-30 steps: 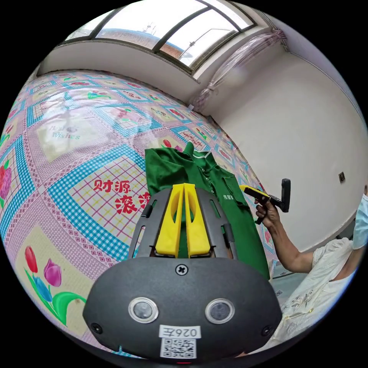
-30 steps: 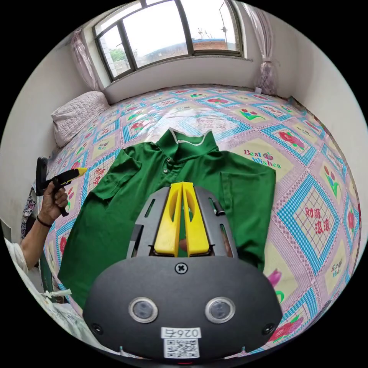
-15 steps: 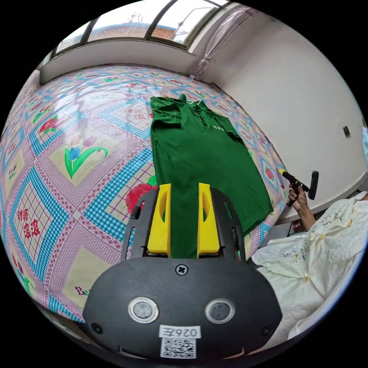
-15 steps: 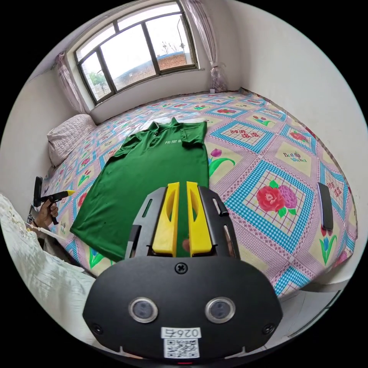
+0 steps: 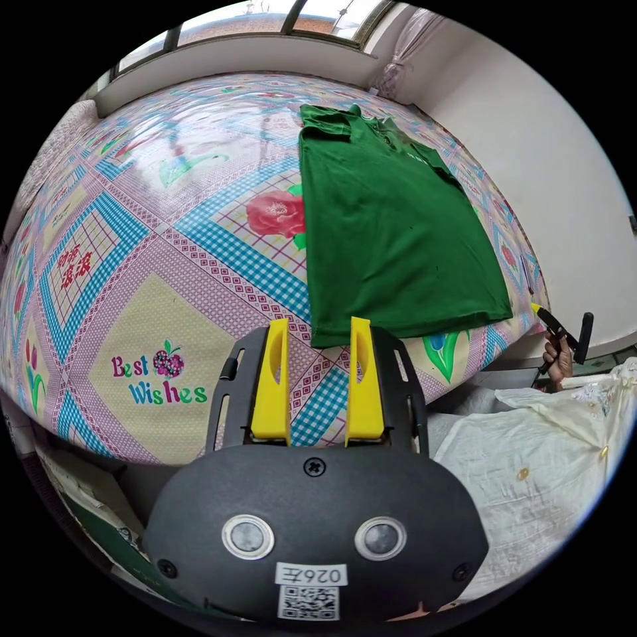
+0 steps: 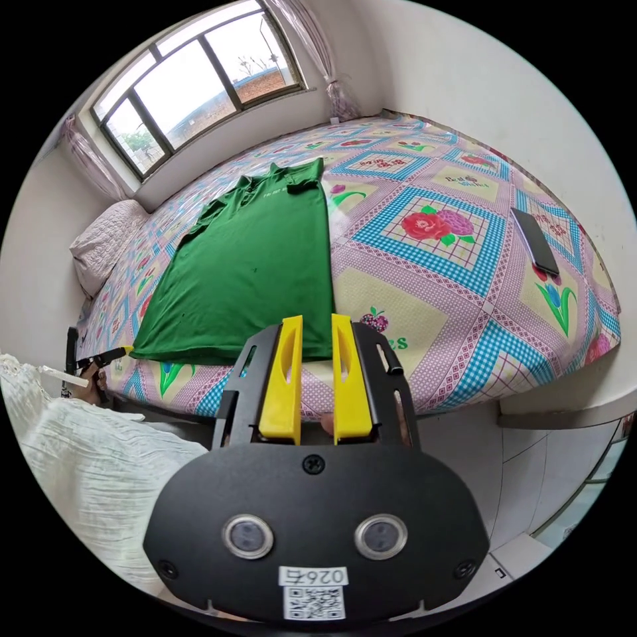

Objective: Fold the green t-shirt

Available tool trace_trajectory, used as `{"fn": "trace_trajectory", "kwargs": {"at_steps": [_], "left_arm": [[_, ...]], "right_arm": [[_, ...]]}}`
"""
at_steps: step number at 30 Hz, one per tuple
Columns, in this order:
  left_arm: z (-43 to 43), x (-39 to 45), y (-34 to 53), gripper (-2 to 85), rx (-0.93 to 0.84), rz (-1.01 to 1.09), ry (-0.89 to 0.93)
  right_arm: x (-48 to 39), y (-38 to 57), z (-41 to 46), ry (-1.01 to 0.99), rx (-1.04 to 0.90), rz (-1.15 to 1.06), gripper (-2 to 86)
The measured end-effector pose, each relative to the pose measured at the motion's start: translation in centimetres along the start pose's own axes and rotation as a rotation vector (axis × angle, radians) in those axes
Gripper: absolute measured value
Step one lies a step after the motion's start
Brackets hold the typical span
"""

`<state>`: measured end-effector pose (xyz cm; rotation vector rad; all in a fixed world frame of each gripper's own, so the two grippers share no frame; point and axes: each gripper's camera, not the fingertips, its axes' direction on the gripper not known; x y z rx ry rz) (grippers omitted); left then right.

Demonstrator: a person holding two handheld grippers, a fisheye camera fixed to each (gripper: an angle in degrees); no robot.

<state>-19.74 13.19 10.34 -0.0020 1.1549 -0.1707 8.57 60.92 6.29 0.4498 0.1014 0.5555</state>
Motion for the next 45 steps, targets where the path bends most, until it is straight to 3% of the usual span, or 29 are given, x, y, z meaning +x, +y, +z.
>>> {"fn": "trace_trajectory", "kwargs": {"at_steps": [9, 21, 36, 40, 45], "left_arm": [[-0.4, 4.0, -0.8, 13.4, -0.017, -0.015, -0.049], [-0.5, 6.5, -3.8, 12.7, 0.014, -0.068, 0.015], [-1.2, 11.5, -7.1, 9.1, -0.074, -0.02, -0.093], [-1.2, 12.8, -7.3, 8.7, -0.061, -0.017, 0.023], [-1.7, 12.9, -7.5, 6.9, -0.049, -0.042, 0.018]], "right_arm": [[0.0, 1.2, -0.1, -0.006, -0.002, 0.021, 4.4], [-0.9, 0.2, -0.2, 0.028, 0.001, 0.033, 4.5], [-2.8, -2.5, 3.8, 0.048, -0.054, 0.014, 2.6], [-3.7, -2.9, 4.9, 0.059, -0.085, -0.014, 2.4], [-4.3, -3.0, 6.5, 0.015, -0.152, -0.025, 2.7]]}}
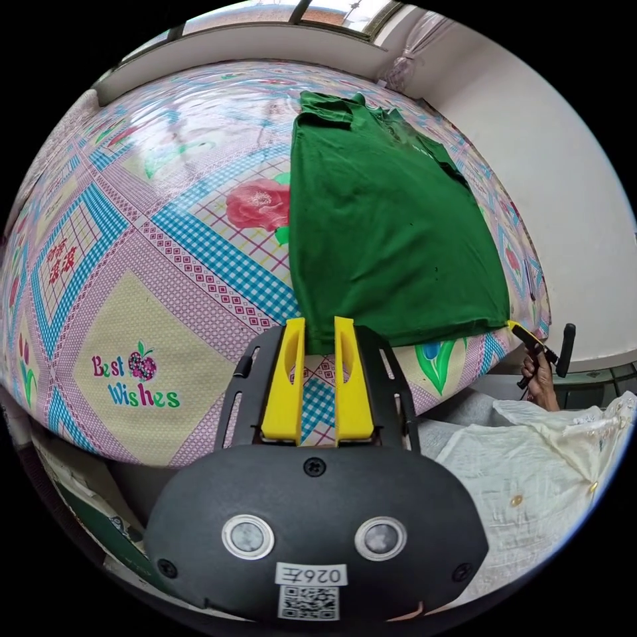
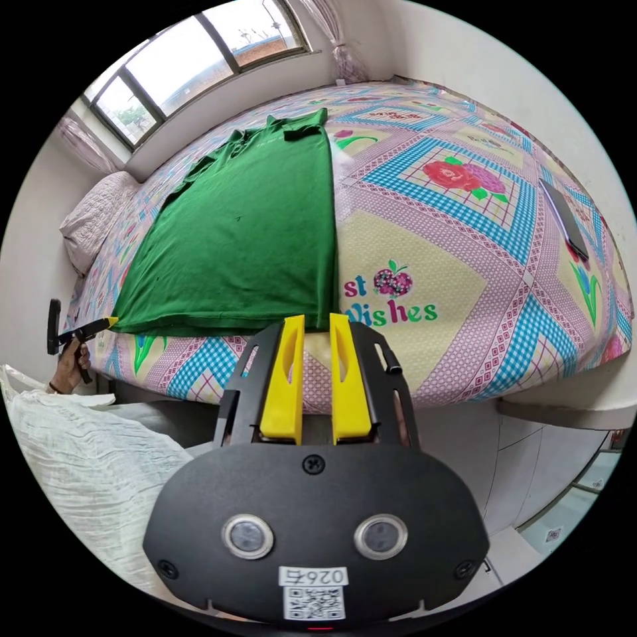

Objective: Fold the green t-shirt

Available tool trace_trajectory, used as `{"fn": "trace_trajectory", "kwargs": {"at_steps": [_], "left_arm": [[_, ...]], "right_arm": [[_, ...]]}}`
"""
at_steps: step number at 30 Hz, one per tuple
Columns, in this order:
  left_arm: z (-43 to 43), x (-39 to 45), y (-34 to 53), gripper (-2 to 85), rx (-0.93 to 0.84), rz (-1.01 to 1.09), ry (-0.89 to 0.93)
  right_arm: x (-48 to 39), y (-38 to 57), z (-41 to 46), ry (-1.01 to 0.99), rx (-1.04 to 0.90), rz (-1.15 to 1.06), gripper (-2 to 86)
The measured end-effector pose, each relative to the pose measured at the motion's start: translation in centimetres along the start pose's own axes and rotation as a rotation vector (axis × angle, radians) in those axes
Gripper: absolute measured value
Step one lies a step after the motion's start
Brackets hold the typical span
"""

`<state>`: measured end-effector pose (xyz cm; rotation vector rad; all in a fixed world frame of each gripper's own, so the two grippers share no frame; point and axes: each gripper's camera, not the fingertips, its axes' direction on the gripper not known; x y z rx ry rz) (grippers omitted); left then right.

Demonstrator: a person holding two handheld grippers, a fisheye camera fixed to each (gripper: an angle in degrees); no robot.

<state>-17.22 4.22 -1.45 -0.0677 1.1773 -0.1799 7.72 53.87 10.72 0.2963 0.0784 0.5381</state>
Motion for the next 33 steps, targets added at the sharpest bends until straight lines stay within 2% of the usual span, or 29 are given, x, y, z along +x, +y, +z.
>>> {"fn": "trace_trajectory", "kwargs": {"at_steps": [4, 10, 21, 27, 29, 33], "left_arm": [[-0.5, -0.9, -0.6, 4.8, -0.035, -0.024, 0.059], [-1.6, -1.9, 0.7, 6.6, 0.03, -0.057, 0.144], [-5.3, -2.9, 2.5, 9.4, 0.004, -0.027, 0.047], [-6.7, -4.6, 1.8, 2.7, 0.008, -0.055, 0.08], [-7.3, -6.4, 1.6, 1.2, -0.005, -0.095, 0.158], [-8.3, -9.7, 2.5, 0.1, 0.011, -0.152, 0.335]], "right_arm": [[0.3, -0.1, -0.5, 0.016, 0.021, 0.039, 0.9], [1.0, 0.9, -2.4, 0.048, 0.077, 0.061, 2.2], [2.4, 1.3, -2.3, 0.044, 0.066, 0.085, 7.3], [2.8, 1.0, -2.2, 0.052, 0.051, 0.08, 4.2], [3.4, 0.9, -2.4, 0.065, 0.037, 0.067, -0.2], [5.2, 1.3, -3.3, -0.002, 0.012, 0.068, -1.2]]}}
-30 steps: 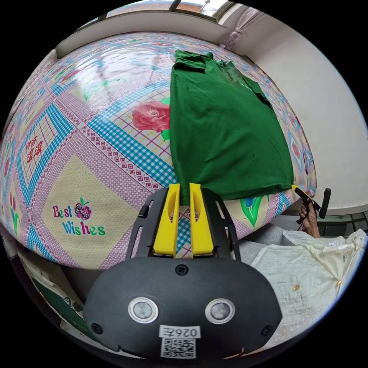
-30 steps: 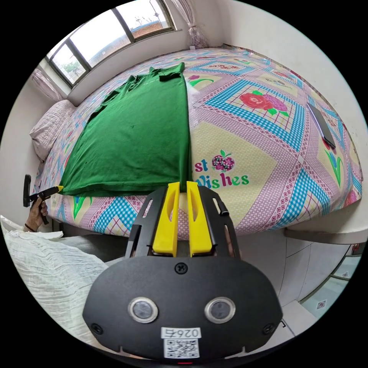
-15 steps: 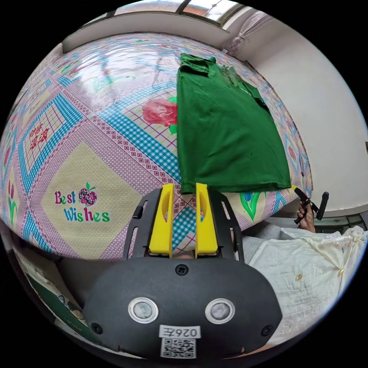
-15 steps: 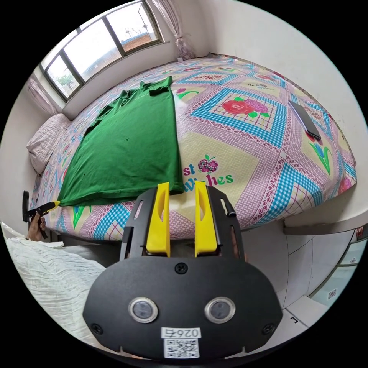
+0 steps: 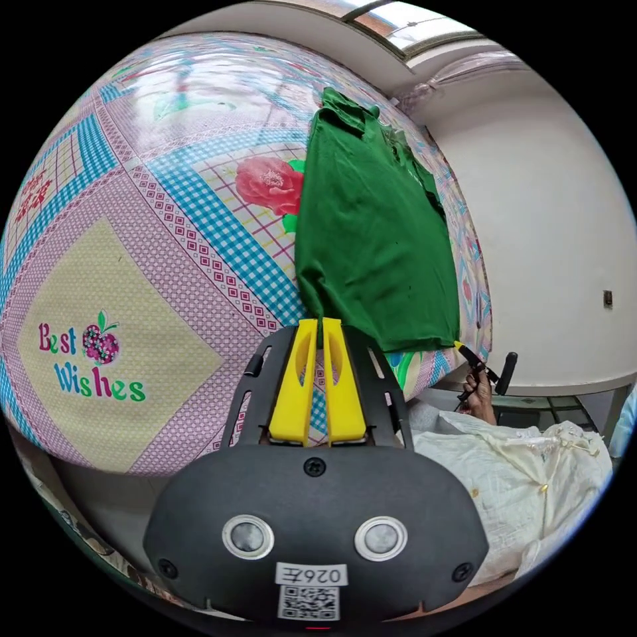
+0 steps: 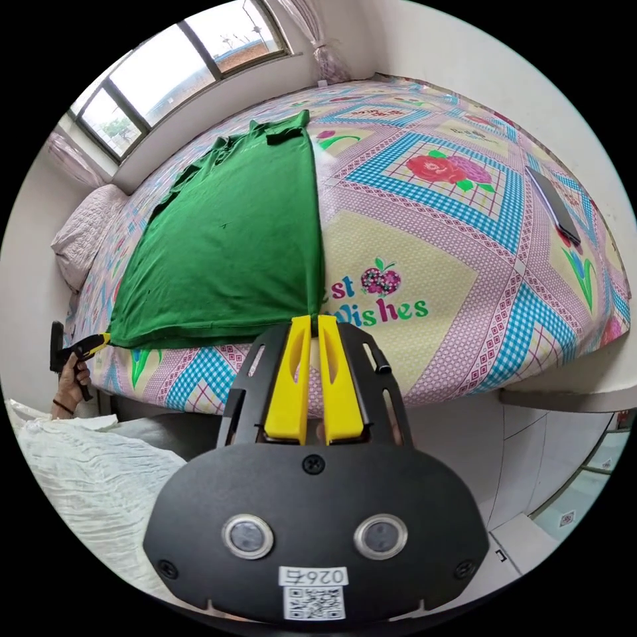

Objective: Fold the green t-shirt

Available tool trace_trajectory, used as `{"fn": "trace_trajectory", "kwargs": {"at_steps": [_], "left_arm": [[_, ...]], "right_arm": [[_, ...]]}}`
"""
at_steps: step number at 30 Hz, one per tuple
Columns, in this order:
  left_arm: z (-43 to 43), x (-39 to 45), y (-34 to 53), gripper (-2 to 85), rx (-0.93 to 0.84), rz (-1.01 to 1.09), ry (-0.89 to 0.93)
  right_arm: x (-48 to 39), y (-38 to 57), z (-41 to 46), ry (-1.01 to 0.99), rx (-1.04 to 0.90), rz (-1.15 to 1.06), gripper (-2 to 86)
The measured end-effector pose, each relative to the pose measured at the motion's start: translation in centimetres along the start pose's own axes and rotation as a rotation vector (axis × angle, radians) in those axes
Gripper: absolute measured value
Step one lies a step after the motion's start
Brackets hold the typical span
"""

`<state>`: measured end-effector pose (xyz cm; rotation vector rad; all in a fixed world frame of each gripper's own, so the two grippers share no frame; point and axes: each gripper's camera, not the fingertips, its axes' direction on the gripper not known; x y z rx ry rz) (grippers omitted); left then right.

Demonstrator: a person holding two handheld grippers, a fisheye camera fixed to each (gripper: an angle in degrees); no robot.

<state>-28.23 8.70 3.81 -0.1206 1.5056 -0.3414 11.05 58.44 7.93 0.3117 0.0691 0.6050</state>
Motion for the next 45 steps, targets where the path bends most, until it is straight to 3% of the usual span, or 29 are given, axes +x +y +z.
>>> {"fn": "trace_trajectory", "kwargs": {"at_steps": [5, 11, 20, 24, 33, 38, 45], "left_arm": [[-6.2, -3.6, 3.9, -0.5, 0.178, -0.047, 0.275], [-14.8, -5.6, 8.3, -0.7, 0.309, -0.003, 0.44], [-24.9, -6.8, 18.5, -0.8, 0.441, 0.032, 0.691], [-27.6, -8.3, 18.5, -0.8, 0.502, 0.037, 0.732], [-26.2, -12.5, 0.8, -0.8, 0.526, 0.108, 0.819], [-19.4, -18.3, -13.5, -0.7, 0.47, 0.006, 0.826], [-9.6, -26.1, -25.8, -0.7, 0.412, -0.125, 0.795]], "right_arm": [[4.7, 1.6, -4.4, -0.238, 0.073, 0.066, -1.3], [8.7, 3.5, -10.2, -0.484, 0.153, 0.047, -1.3], [15.1, 9.7, -18.9, -0.697, 0.221, 0.032, -1.4], [17.2, 9.0, -21.6, -0.739, 0.32, 0.047, -1.3], [16.8, -8.5, -17.4, -0.784, 0.441, -0.001, -1.6], [15.8, -22.3, -9.3, -0.694, 0.325, 0.056, -1.6], [14.8, -34.1, 0.7, -0.565, 0.198, 0.116, -1.6]]}}
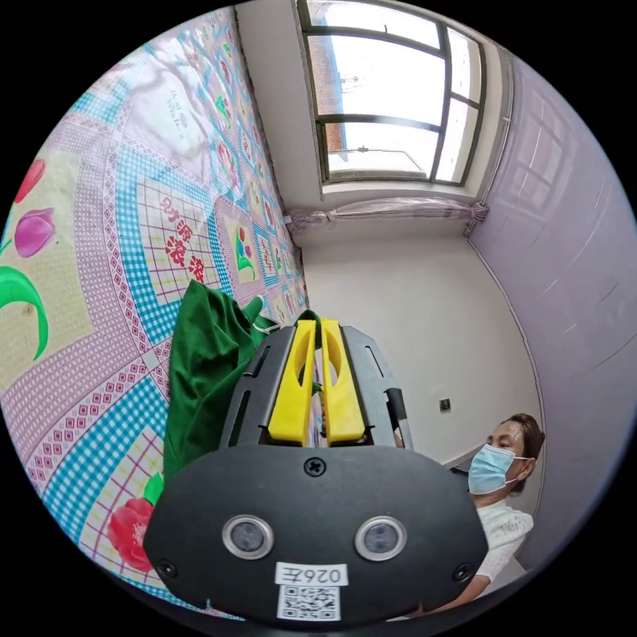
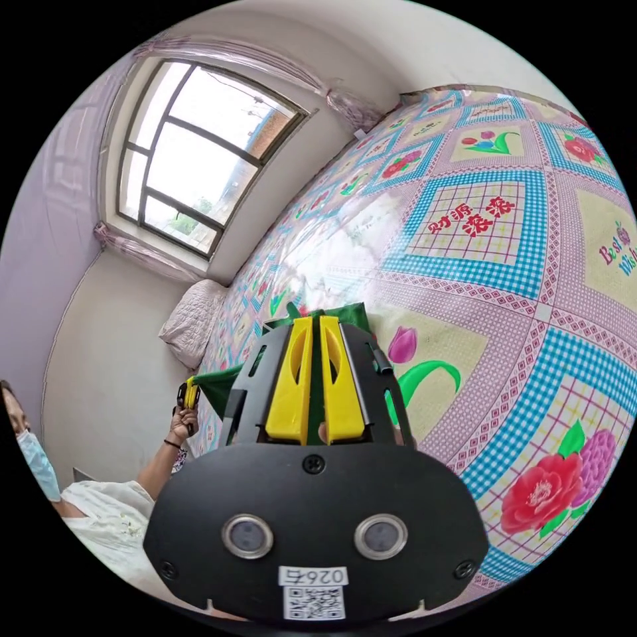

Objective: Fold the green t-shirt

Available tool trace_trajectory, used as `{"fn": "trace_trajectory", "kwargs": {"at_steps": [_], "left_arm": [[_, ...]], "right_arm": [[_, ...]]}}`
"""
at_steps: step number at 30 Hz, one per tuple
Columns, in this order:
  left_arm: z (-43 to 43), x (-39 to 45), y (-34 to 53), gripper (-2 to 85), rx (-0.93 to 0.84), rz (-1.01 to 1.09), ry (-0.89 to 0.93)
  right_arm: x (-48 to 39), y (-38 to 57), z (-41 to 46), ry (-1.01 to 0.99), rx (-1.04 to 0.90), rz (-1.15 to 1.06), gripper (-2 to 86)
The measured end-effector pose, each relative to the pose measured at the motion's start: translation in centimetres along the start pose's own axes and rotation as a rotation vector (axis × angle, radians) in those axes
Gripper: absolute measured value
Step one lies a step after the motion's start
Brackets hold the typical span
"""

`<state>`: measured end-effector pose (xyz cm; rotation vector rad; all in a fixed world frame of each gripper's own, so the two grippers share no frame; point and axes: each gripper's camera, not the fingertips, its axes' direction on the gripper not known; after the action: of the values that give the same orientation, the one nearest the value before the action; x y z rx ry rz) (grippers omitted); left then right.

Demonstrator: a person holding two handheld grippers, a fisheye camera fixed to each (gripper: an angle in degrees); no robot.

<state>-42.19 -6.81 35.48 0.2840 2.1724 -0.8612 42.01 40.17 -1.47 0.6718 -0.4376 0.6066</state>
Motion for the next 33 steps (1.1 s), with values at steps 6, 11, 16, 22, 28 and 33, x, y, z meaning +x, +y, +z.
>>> {"fn": "trace_trajectory", "kwargs": {"at_steps": [6, 11, 16, 22, 28, 33], "left_arm": [[2.7, -10.5, -5.2, -0.6, -0.018, -0.103, -0.072], [4.3, -18.8, -7.9, 0.7, -0.074, -0.185, -0.109], [3.8, -24.6, -9.0, 6.6, -0.128, -0.227, -0.051], [1.3, -23.0, -7.4, -0.1, -0.088, -0.022, -0.253], [24.2, -22.1, 3.1, -0.9, -0.729, 0.311, -0.404], [37.4, -30.3, 5.4, -1.0, -1.041, 0.296, -0.488]], "right_arm": [[3.4, -4.6, 7.7, 0.067, -0.103, 0.055, -1.5], [5.9, -6.7, 11.3, 0.071, -0.152, 0.097, -0.1], [7.7, -7.5, 11.9, 0.008, -0.185, 0.082, 4.5], [4.4, -6.0, 9.3, 0.082, -0.078, -0.072, 3.4], [-7.8, -1.7, 21.0, 0.176, -0.347, -0.519, -0.7], [-9.8, -1.9, 31.6, 0.271, -0.59, -0.641, -0.9]]}}
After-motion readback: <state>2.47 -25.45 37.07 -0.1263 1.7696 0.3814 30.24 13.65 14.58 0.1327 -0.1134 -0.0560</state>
